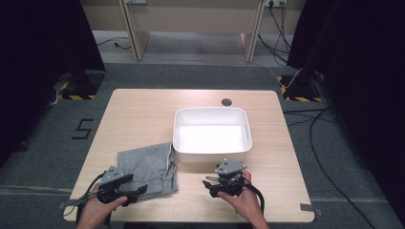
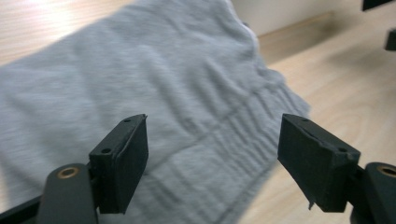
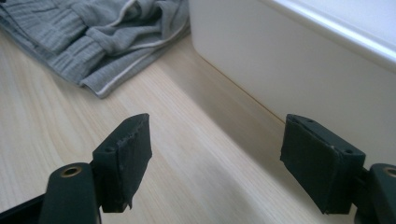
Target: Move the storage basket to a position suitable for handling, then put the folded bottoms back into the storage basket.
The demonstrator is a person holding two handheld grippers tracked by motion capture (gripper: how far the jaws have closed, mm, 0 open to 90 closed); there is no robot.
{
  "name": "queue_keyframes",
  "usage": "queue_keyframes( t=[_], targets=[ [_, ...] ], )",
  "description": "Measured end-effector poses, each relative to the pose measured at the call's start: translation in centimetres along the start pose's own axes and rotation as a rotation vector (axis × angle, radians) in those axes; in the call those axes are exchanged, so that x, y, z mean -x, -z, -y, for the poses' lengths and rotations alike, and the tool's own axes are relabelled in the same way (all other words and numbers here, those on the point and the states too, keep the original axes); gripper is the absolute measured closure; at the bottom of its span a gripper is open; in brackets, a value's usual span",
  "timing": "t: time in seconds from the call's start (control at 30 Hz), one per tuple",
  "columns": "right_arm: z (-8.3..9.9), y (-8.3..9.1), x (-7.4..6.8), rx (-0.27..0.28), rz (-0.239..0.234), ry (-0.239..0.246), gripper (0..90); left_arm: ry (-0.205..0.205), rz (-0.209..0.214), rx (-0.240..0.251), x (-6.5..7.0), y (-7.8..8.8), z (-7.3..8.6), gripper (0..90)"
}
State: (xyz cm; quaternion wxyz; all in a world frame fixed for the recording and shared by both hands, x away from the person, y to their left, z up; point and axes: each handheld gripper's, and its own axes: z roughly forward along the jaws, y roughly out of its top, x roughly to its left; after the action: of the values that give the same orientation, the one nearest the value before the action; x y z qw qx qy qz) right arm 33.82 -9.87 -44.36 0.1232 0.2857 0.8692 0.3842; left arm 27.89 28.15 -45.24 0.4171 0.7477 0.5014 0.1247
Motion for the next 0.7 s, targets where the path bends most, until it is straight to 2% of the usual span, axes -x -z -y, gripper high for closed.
queue_keyframes(
  t=[0.1, 0.17, 0.27, 0.33, 0.47, 0.6, 0.7],
  targets=[
    [-0.4, -0.5, -0.3, 0.002, -0.011, 0.002, 25.1, 0.015, -0.051, 0.013, -1.3, 0.4, -0.2, 22.1],
    [-0.7, -0.8, -0.5, 0.0, -0.023, 0.007, 25.0, 0.042, -0.076, 0.019, -2.3, 0.6, -0.1, 21.1],
    [-1.0, -1.1, -0.7, 0.003, -0.029, 0.011, 25.0, 0.063, -0.137, 0.021, -3.8, 0.8, 0.1, 20.3],
    [-1.1, -1.3, -0.8, 0.003, -0.036, 0.012, 25.0, 0.087, -0.155, 0.022, -4.7, 1.0, 0.2, 19.1],
    [-1.2, -1.5, -0.8, 0.002, -0.035, 0.012, 24.9, 0.104, -0.206, 0.013, -6.2, 1.2, 0.5, 17.8],
    [-1.3, -1.8, -1.1, -0.002, -0.036, 0.014, 24.9, 0.138, -0.214, -0.004, -7.1, 1.0, 1.2, 16.4],
    [-1.4, -2.0, -1.3, -0.001, -0.041, 0.019, 24.9, 0.14, -0.205, -0.018, -7.0, 0.6, 1.5, 16.1]
  ],
)
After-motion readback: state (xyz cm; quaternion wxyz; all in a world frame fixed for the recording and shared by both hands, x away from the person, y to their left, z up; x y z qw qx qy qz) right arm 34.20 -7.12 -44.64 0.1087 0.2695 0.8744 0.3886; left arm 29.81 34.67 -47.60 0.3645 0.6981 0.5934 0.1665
